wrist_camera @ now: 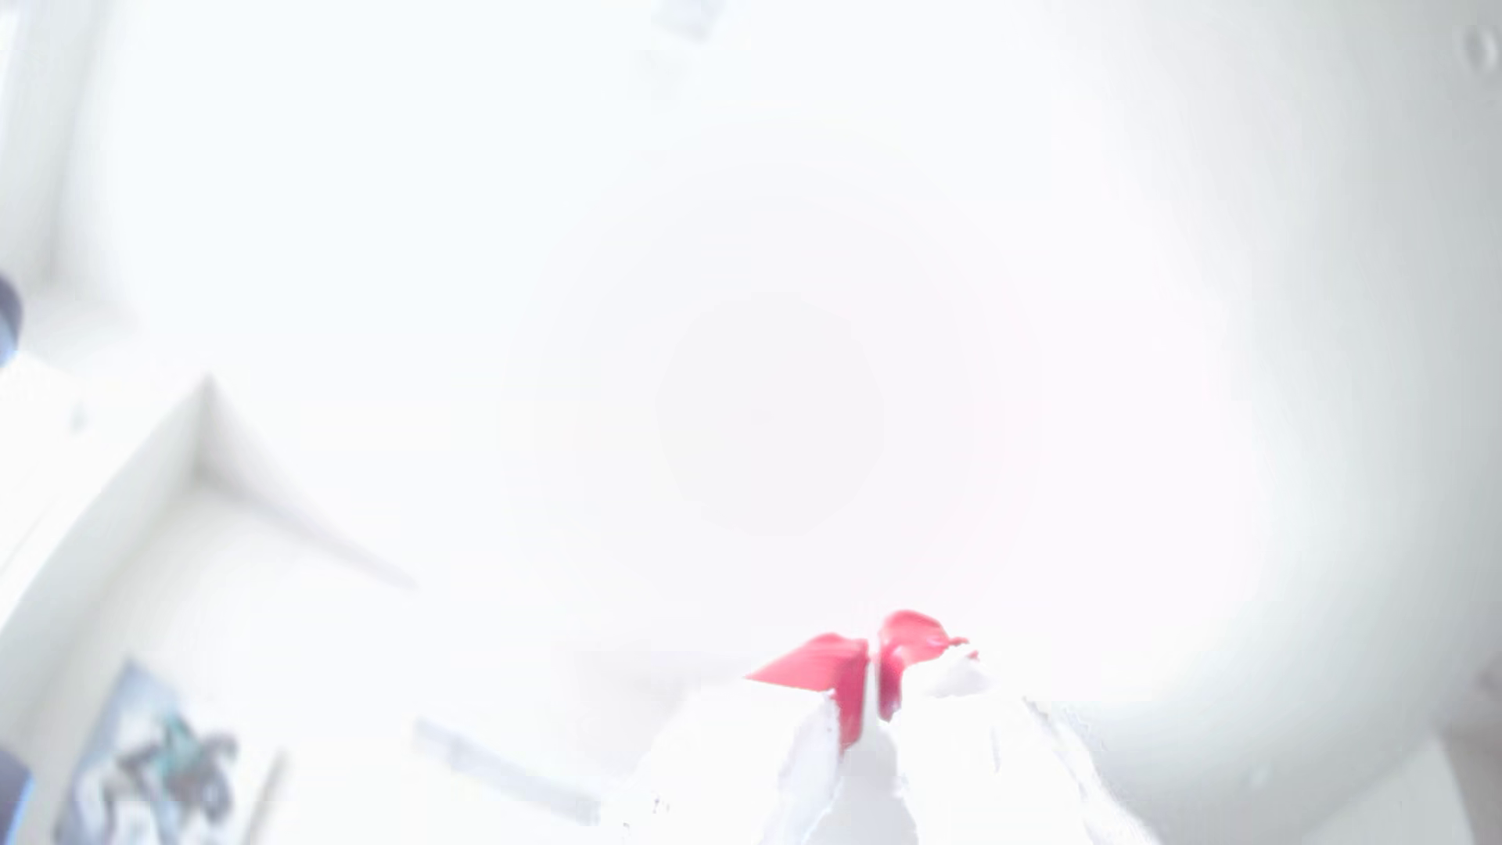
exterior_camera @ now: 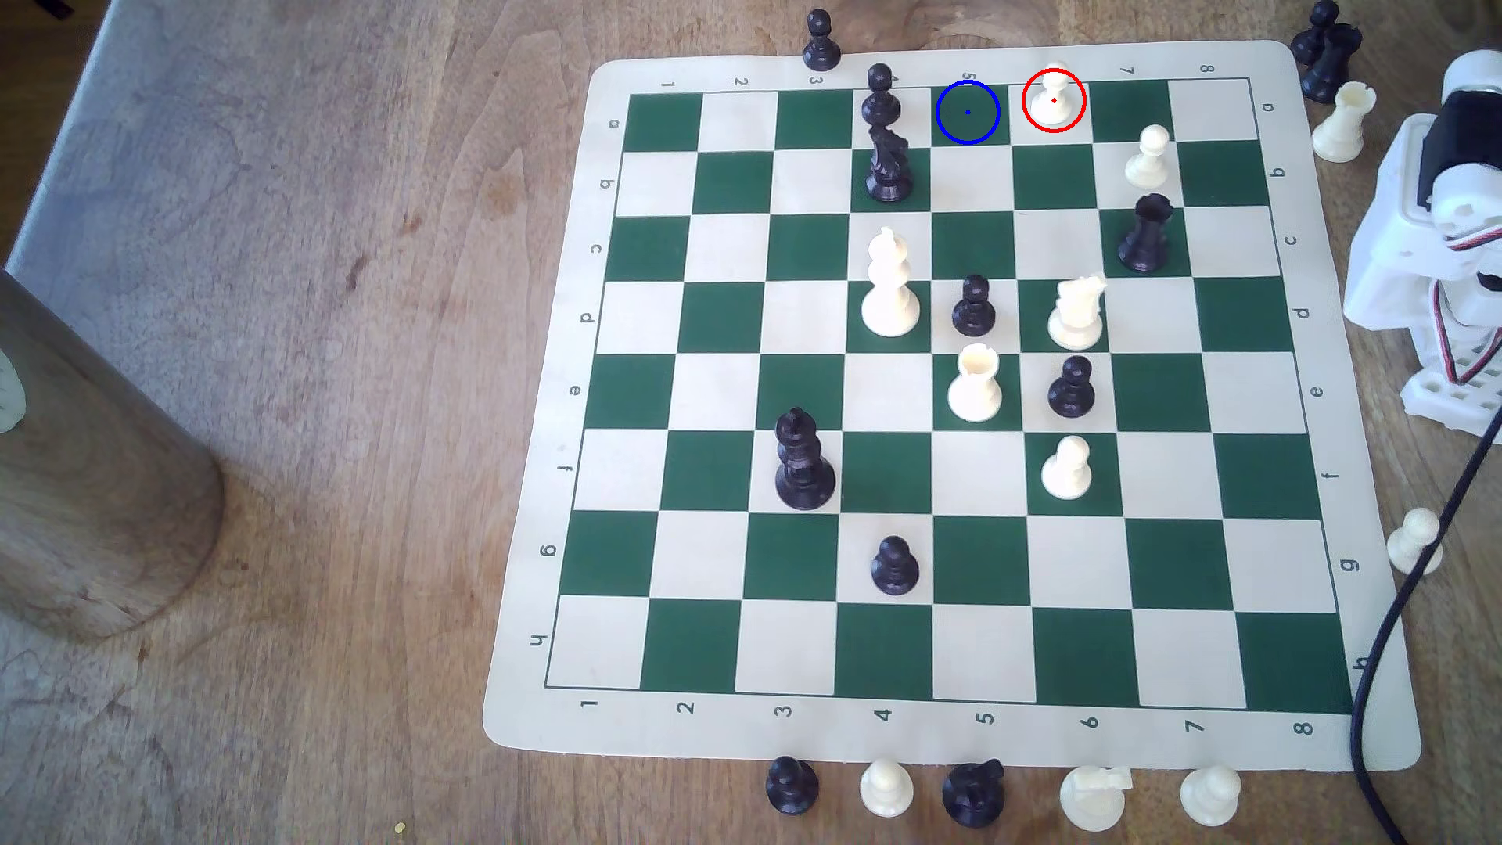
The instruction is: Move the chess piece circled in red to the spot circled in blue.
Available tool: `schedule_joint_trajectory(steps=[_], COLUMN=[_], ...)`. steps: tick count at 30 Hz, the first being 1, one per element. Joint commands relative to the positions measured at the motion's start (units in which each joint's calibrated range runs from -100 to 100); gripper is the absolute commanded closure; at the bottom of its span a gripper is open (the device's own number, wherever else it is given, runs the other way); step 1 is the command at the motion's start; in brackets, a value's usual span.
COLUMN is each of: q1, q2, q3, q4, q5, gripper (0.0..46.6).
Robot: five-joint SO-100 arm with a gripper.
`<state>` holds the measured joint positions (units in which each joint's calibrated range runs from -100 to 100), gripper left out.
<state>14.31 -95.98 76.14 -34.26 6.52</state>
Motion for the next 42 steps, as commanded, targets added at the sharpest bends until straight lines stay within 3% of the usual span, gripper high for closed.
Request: schedule_joint_trajectory(steps=[1,7,10,11,14,21,27,31,34,42], q1=[3.4,12.1,11.6,11.3,10.6,14.8,14.8,13.8,14.2,12.3], q2=[0.2,0.1,0.1,0.1,0.1,10.0,22.0,29.7,34.6,49.1], q3=[-13.9,-26.6,-26.2,-25.5,-24.6,-26.5,-34.4,-39.5,-42.0,-43.7], q4=[32.0,68.3,74.6,79.6,84.5,104.2,115.1,118.3,119.4,113.6], q5=[0.0,-0.6,-0.6,0.3,0.1,-4.4,-8.3,-12.4,-13.8,-16.2], gripper=[46.5,46.5,43.3,46.4,46.4,46.1,40.4,35.9,32.1,32.9])
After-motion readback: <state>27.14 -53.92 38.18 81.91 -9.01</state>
